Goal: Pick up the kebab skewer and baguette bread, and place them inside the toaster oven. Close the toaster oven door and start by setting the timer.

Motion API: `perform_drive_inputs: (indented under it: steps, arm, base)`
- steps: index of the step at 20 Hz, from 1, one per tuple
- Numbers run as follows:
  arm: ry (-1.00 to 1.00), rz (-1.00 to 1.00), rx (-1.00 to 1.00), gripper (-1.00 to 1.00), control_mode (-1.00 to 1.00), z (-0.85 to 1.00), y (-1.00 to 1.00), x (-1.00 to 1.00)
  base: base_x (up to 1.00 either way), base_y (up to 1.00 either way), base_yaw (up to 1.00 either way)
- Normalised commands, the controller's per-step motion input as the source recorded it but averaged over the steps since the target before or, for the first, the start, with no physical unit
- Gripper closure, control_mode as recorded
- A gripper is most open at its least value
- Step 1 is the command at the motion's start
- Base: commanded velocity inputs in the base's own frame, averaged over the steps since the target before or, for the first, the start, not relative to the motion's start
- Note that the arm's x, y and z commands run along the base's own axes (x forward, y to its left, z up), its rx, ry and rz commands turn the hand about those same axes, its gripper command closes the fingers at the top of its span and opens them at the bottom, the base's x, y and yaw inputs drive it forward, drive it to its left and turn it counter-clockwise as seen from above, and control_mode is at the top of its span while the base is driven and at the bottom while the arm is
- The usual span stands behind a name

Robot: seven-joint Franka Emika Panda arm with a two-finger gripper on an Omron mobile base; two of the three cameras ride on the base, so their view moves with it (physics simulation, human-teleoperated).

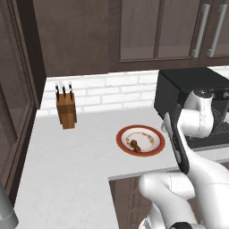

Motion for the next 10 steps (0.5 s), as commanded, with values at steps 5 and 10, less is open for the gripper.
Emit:
perform_drive_inputs:
  steps: [5, 10]
  arm:
    - [0.02, 0.16, -0.01, -1.0, -1.0, -0.01, 0.3, 0.16]
    - [0.01, 0.12, 0.0, -1.0, -1.0, -0.05, 0.38, 0.36]
  base:
    - [0.0, 0.0, 0.0]
    - [0.0, 0.0, 0.0]
